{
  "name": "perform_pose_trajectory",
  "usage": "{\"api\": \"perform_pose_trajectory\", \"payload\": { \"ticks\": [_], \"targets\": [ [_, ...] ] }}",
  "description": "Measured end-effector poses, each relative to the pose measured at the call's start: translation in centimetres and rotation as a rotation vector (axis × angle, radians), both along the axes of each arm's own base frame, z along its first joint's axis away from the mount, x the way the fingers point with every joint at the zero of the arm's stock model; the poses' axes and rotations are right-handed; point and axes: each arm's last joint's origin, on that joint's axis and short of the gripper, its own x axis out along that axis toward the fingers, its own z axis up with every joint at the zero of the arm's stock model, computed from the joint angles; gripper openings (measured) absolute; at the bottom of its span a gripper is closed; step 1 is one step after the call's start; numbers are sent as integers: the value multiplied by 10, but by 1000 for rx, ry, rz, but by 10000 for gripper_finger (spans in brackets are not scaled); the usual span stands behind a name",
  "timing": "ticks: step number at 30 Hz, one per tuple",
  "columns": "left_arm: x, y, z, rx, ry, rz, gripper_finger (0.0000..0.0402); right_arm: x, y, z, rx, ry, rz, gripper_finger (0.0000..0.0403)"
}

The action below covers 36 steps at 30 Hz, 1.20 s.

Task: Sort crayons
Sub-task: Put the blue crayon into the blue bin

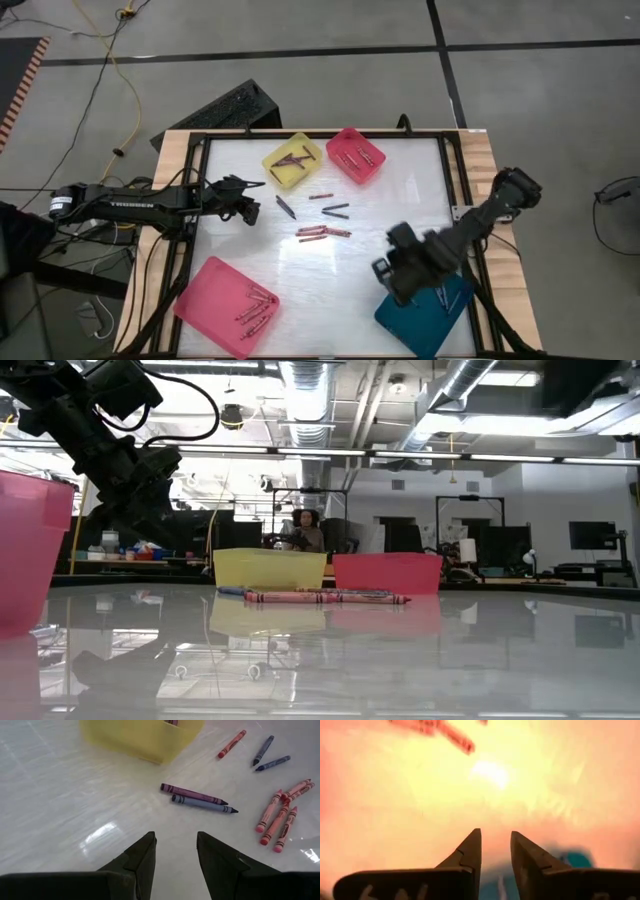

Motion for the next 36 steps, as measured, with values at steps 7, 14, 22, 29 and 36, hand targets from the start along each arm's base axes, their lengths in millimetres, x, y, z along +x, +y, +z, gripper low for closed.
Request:
{"api": "perform_pose_trajectory", "payload": {
  "ticks": [7, 14, 22, 29, 36],
  "targets": [
    [0, 0, 0, 1, -1, 6, 133, 44, -58, 2, -133, 56, 269, 98],
    [0, 0, 0, 2, -1, 6, 133, 80, -123, 5, -242, 19, 523, 98],
    [0, 0, 0, 2, -1, 6, 133, 97, -174, -21, -248, -87, 702, 98],
    [0, 0, 0, 5, 0, 4, 133, 98, -189, -54, -242, -146, 703, 98],
    [0, 1, 0, 23, 3, 27, 133, 98, -181, -75, -257, -200, 715, 98]
  ]
}}
